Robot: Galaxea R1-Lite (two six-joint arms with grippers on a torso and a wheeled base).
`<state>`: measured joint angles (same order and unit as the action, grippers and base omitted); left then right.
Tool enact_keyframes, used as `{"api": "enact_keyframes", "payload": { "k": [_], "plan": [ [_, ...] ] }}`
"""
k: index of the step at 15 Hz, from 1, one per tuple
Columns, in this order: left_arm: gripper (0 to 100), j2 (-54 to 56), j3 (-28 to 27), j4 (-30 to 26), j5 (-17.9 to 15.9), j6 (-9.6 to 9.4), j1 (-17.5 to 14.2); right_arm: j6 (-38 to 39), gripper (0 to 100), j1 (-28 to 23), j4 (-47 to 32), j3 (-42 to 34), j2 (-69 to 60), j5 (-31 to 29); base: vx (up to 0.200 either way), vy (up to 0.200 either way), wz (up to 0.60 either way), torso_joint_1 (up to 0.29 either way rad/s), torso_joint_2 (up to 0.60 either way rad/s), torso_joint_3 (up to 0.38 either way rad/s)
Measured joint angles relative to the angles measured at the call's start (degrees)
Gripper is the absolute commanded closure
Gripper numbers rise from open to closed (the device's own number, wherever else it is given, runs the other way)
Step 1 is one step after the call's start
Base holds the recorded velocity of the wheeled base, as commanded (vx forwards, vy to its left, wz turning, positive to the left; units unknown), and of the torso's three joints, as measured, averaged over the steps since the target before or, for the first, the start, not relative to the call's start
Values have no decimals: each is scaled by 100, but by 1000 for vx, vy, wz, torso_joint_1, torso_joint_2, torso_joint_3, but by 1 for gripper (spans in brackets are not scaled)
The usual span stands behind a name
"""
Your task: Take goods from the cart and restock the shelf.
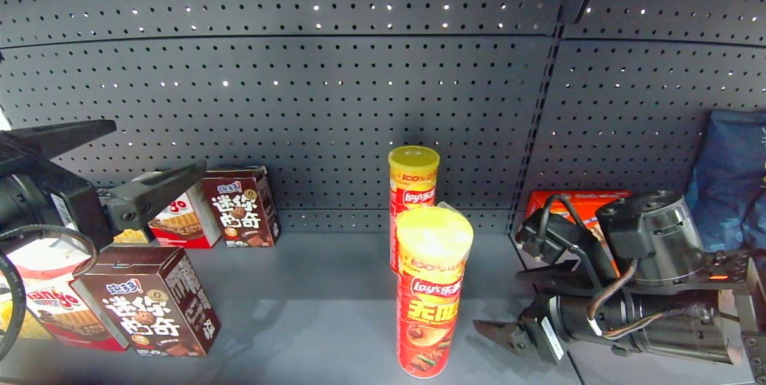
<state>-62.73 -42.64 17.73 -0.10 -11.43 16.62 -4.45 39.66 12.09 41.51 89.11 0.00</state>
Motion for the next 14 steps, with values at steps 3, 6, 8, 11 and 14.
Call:
{"api": "enact_keyframes", "payload": {
  "k": [3,6,8,11,14],
  "plan": [
    [0,-57,-40,1,-1,5,0,-1,0,52,2,79,145,0,0,0,0,0,0,0],
    [0,-101,-55,1,-6,9,-2,5,0,122,2,140,276,-2,0,0,0,0,0,0],
    [0,-118,-60,1,-9,38,0,7,0,157,2,221,372,-49,0,0,0,0,0,0],
    [0,-135,-60,0,-9,52,5,7,0,177,2,300,494,-62,0,0,0,0,0,0],
    [0,-146,-55,1,-80,55,9,7,0,188,9,363,579,-65,0,0,0,0,0,0]
  ]
}}
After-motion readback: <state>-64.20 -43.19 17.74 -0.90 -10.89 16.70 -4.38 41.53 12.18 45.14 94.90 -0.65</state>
